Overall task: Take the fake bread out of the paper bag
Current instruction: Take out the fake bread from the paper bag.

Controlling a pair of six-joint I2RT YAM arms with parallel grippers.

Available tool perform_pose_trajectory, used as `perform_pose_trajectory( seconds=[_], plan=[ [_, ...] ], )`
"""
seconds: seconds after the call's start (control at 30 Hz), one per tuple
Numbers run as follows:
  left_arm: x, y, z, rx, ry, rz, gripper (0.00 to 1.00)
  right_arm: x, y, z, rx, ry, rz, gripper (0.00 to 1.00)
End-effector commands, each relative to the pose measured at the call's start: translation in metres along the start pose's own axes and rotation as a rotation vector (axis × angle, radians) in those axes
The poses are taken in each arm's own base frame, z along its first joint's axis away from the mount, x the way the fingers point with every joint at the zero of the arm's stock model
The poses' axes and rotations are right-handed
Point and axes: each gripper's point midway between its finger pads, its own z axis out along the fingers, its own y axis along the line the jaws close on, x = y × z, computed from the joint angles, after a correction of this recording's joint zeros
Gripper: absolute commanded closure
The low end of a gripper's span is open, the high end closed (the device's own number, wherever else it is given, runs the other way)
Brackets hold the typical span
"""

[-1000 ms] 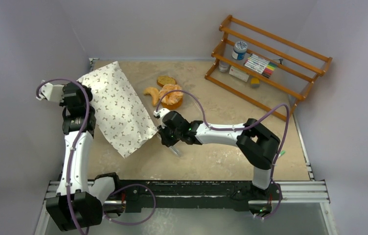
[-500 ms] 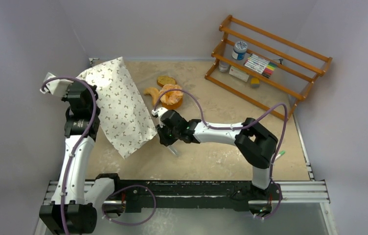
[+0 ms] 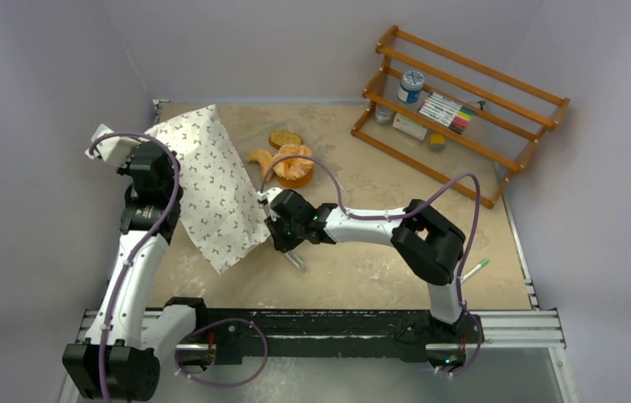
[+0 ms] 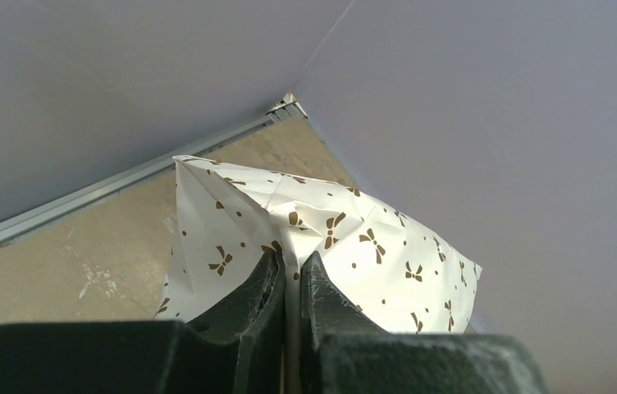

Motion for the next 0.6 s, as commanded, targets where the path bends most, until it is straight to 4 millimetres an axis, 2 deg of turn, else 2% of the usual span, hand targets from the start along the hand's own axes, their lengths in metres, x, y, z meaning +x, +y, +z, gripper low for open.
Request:
perform_pose_trajectory(
  seconds=[0.0,0.2,0.3,0.4,0.47,0.57],
  plan=[
    [-0.031,-0.031,-0.016,0.094,-0.099,-0.038,1.0,-0.022,0.003,-0.003,0.004,-0.042,0.01,0.77],
    [-0.042,-0.027,-0.019,0.048,-0.144,-0.013,1.0,-0.026,0.004,-0.014,0.001,-0.048,0.018,0.77],
    [-0.027,-0.01,-0.009,-0.041,-0.151,0.028,1.0,-0.019,0.001,-0.018,0.007,-0.047,0.021,0.77],
    [0.002,0.008,0.004,-0.105,-0.138,0.045,1.0,-0.012,0.001,-0.01,0.008,-0.026,0.022,0.77],
    [0.019,0.017,0.01,-0.142,-0.122,0.057,1.0,-0.016,0.001,-0.014,0.018,-0.023,0.017,0.78],
    [0.007,0.012,0.006,-0.136,-0.144,0.054,1.0,-0.018,0.001,-0.032,0.018,-0.03,0.018,0.78]
  ],
)
